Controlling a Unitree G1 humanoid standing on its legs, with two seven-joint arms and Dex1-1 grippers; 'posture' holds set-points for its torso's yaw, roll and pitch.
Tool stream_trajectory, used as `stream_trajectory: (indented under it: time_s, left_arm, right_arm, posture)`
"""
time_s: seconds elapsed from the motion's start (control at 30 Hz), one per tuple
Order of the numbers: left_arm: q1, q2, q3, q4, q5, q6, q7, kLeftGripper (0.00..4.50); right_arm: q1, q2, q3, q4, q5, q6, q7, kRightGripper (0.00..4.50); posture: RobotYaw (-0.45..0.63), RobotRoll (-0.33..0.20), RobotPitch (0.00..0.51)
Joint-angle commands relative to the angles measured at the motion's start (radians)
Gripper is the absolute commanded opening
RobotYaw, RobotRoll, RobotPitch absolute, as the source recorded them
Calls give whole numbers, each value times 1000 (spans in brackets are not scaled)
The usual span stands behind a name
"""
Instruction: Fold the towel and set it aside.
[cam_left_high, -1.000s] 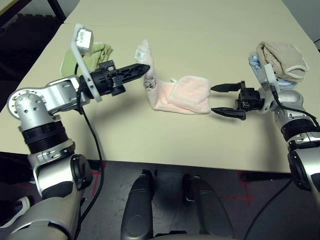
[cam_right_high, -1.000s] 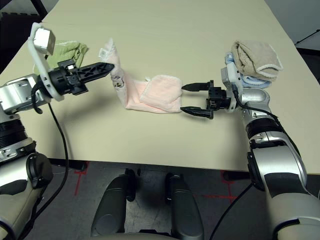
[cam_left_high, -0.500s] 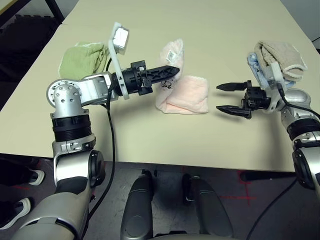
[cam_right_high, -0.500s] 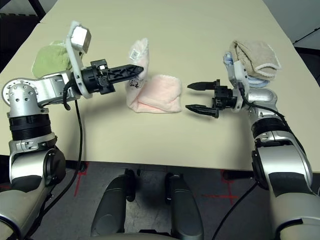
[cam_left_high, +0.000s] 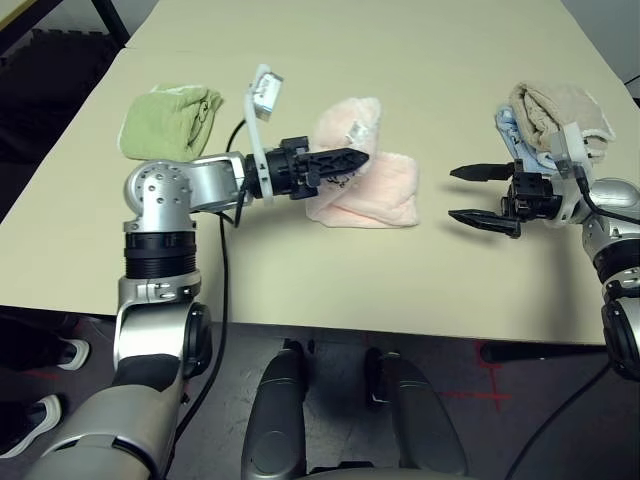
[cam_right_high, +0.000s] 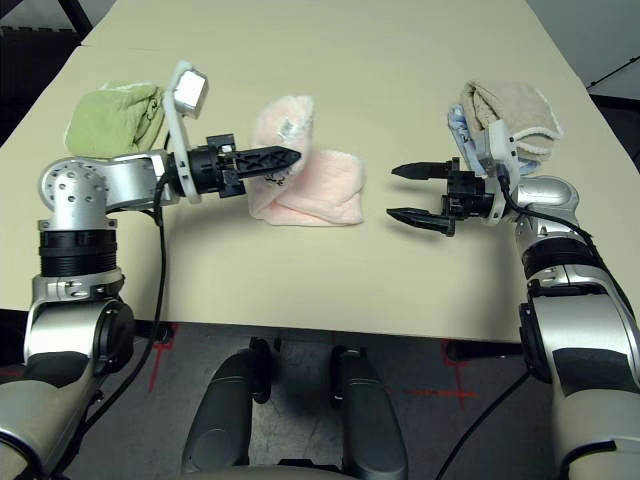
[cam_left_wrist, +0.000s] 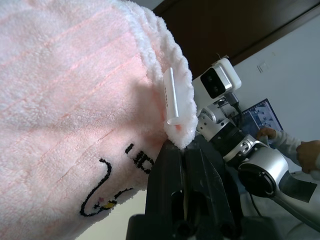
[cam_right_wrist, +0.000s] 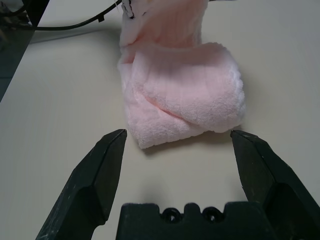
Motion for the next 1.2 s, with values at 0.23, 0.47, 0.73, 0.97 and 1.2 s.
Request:
stream_trajectory:
  time_s: [0.23, 0.47, 0.73, 0.97, 1.2]
  left_arm:
    - [19, -25, -127, 39, 143, -68, -69, 47]
    - [9, -48, -194, 88, 247, -135, -117, 47]
    - [-1, -79, -228, 103, 299, -140, -168, 47]
    - [10, -68, -304, 142, 415, -215, -194, 47]
    - [15, -77, -368, 156, 525, -295, -201, 1003]
  right_arm:
    - [4, 7, -23, 12, -22, -16, 5, 4500]
    - [-2, 11, -25, 18, -35, -21, 5, 4500]
    - [-3, 15, -26, 18, -43, -26, 5, 4500]
    - [-4, 20, -26, 17, -45, -30, 5, 4500]
    - [-15, 29, -28, 24, -55, -32, 5, 4500]
  posture:
    - [8, 0, 200]
    - [9, 0, 197]
    - [-1, 0, 194]
    - [-6, 0, 193]
    - [0, 0, 195]
